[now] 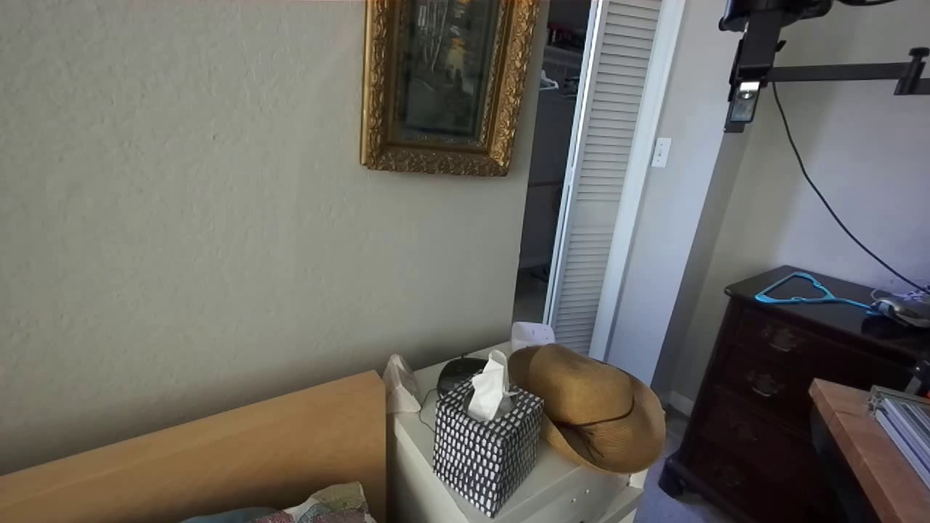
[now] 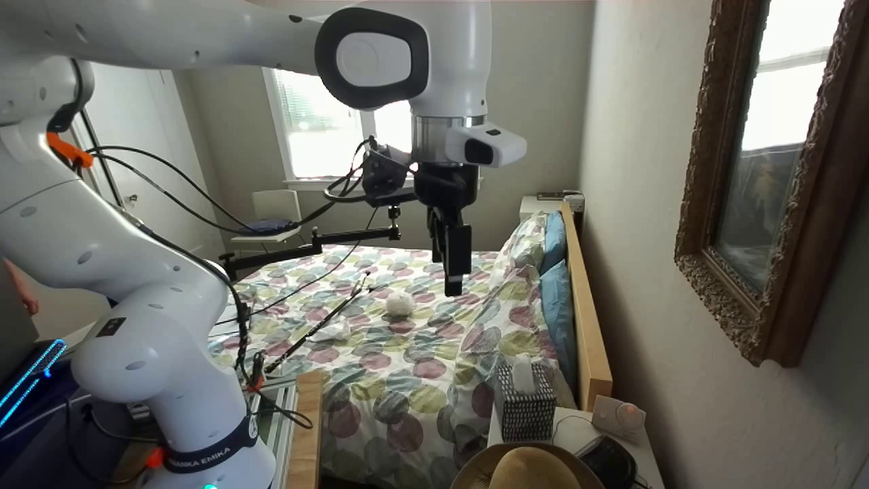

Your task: Hang the hat on the top right of the picture frame

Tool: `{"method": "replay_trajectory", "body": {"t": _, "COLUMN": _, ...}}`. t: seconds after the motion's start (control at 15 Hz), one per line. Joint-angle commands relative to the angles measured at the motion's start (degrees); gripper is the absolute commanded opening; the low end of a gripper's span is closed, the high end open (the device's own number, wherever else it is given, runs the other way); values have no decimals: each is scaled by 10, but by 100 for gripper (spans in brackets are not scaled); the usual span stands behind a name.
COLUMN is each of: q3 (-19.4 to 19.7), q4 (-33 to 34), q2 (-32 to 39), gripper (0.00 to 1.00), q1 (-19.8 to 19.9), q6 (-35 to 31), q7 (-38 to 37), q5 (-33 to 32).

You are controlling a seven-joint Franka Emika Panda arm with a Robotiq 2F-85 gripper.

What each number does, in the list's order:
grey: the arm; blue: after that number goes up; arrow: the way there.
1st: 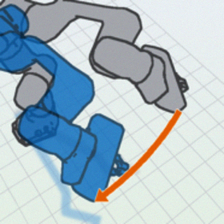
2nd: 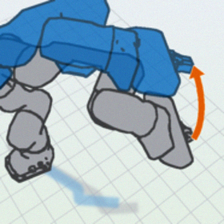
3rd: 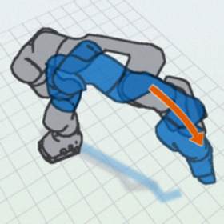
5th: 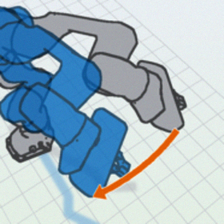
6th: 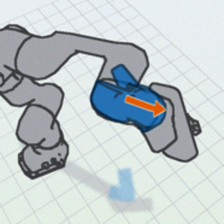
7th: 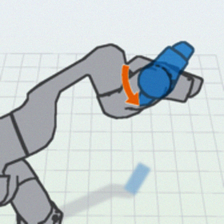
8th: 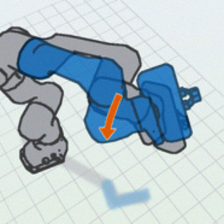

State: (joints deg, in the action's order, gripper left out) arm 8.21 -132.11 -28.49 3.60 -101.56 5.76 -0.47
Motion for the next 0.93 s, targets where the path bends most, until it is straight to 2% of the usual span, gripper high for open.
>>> {"method": "replay_trajectory", "body": {"t": 0.0, "q3": -4, "q4": 4, "q2": 9, "gripper": 100, "q1": 5, "q6": 3, "q7": 2, "q5": 3}}
{"method": "replay_trajectory", "body": {"t": 0.27, "q3": -5, "q4": -1, "q2": 31, "gripper": 100, "q1": 4, "q6": -24, "q7": 3, "q5": 5}}
{"method": "replay_trajectory", "body": {"t": 0.87, "q3": -8, "q4": 4, "q2": 135, "gripper": 100, "q1": 12, "q6": -151, "q7": -62, "q5": 15}}
